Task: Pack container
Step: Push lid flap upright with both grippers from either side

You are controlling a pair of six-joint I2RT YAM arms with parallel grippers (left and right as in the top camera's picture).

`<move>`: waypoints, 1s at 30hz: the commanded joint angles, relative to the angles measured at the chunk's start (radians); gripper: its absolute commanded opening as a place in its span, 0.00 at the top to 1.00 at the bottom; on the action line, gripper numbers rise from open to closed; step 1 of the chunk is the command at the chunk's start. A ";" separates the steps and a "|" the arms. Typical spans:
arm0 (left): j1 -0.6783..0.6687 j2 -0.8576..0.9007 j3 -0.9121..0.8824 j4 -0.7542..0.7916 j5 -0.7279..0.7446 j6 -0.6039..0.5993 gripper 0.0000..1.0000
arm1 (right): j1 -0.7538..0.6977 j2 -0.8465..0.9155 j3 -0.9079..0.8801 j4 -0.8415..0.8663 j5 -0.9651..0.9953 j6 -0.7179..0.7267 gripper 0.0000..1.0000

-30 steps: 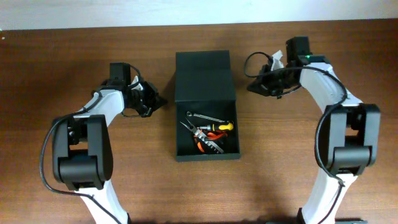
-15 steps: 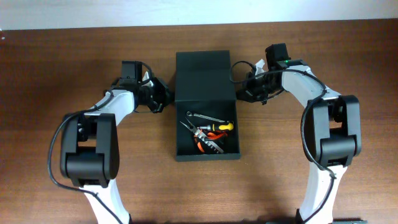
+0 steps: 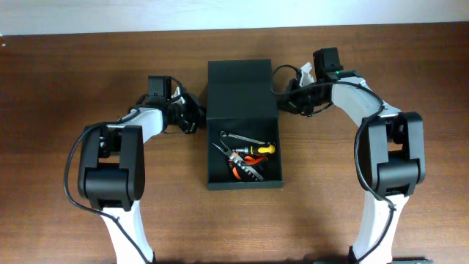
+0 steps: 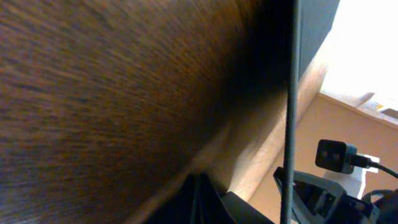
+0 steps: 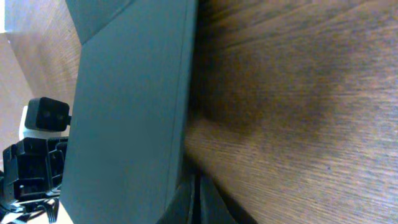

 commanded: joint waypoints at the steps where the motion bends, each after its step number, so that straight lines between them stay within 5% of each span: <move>1: -0.003 0.010 0.011 0.017 0.053 -0.016 0.98 | 0.019 0.019 0.018 0.030 -0.026 -0.003 0.96; 13: -0.003 0.010 0.094 0.103 0.203 0.091 0.98 | 0.021 0.008 0.022 0.145 -0.187 -0.110 0.96; 30: -0.003 0.010 0.369 -0.384 0.131 0.520 0.98 | 0.009 -0.118 0.023 0.146 -0.219 -0.280 0.96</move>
